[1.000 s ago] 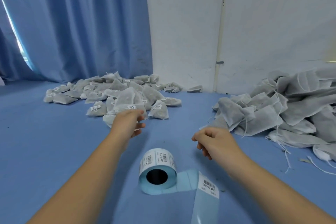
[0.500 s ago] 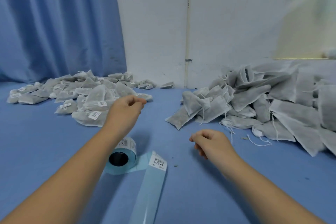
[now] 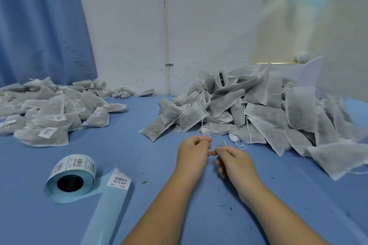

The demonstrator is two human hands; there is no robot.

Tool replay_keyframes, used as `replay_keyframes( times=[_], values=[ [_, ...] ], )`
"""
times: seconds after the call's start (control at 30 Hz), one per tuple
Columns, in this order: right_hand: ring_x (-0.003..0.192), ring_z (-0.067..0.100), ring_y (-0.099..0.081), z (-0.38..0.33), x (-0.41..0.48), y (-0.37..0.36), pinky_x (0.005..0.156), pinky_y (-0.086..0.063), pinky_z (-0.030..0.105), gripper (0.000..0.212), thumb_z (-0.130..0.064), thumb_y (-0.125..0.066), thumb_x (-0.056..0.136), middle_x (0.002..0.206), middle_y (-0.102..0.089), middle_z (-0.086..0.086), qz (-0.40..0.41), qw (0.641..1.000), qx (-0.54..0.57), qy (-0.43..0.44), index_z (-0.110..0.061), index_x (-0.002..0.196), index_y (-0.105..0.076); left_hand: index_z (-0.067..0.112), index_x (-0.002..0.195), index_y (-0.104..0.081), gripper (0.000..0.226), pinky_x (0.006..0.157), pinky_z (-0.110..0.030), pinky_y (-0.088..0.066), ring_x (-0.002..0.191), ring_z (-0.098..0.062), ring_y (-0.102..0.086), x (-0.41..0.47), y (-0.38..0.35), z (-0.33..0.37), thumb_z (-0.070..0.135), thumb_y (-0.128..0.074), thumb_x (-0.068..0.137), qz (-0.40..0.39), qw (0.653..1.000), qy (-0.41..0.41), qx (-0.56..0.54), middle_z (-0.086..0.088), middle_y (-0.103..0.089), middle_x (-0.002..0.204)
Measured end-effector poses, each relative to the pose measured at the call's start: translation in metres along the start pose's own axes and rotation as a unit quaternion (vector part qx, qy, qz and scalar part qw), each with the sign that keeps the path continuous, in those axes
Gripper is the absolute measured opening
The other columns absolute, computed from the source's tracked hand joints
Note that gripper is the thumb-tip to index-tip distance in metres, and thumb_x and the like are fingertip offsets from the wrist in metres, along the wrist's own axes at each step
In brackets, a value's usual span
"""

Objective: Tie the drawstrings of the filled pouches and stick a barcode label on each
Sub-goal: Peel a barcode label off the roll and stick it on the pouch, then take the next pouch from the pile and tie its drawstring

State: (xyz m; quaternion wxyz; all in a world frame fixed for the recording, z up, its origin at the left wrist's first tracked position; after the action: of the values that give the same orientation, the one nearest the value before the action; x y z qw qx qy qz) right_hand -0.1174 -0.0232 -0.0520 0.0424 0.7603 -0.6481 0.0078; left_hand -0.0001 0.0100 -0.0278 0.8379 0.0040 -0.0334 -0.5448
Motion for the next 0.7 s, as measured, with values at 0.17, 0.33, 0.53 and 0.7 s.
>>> replay_keyframes(
  times=[0.17,0.33,0.53,0.7],
  values=[
    [0.044,0.01,-0.05,0.009,0.016,0.012,0.046,-0.043,0.022,0.018,-0.016,-0.06,0.088,0.053,-0.061,-0.008,0.02,0.998,-0.059,0.007,-0.014,0.073,-0.07,0.014,0.088,-0.067,0.021,0.052,-0.026,-0.047,0.057,-0.015,-0.054,0.016,0.004,-0.03,0.003,-0.049,0.091,0.06,0.996,0.038,-0.056,-0.003,-0.06,0.073],
    [0.076,0.013,-0.06,-0.007,0.056,0.003,0.076,-0.049,0.029,0.016,-0.02,-0.06,0.089,0.086,-0.064,-0.016,-0.012,0.975,-0.208,0.081,-0.034,0.088,-0.067,0.008,0.091,-0.066,0.019,0.051,-0.026,-0.046,0.055,-0.016,-0.051,0.027,0.009,-0.035,0.001,-0.048,0.093,0.084,0.982,0.076,-0.153,-0.008,-0.057,0.076],
    [0.064,0.012,-0.056,-0.044,0.105,-0.033,0.047,-0.038,0.004,0.043,-0.014,-0.059,0.088,0.108,-0.069,0.005,-0.075,0.954,-0.268,0.115,-0.024,0.13,-0.061,0.009,0.09,-0.065,0.014,0.051,-0.026,-0.045,0.051,-0.015,-0.049,0.031,0.01,-0.033,0.005,-0.052,0.093,0.078,0.977,0.091,-0.177,-0.005,-0.057,0.076],
    [0.067,0.022,-0.045,-0.044,0.128,-0.052,0.06,-0.038,0.029,0.021,-0.012,-0.053,0.089,0.078,-0.049,0.007,-0.088,0.953,-0.29,0.02,-0.019,0.108,-0.058,0.009,0.09,-0.064,0.014,0.048,-0.025,-0.043,0.045,-0.012,-0.047,0.031,0.012,-0.031,0.005,-0.051,0.093,0.072,0.972,0.104,-0.196,-0.004,-0.055,0.074]
  ],
)
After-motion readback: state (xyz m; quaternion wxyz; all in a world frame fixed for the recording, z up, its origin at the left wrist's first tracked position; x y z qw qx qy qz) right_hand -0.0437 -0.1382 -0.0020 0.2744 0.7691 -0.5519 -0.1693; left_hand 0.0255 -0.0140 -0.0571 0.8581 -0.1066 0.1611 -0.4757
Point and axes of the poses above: each hand's wrist, its own x-axis towards the middle knuckle, its own y-axis out of the back of the hand, z = x × y, the point moved 3 cm from there along x, towards the middle knuckle
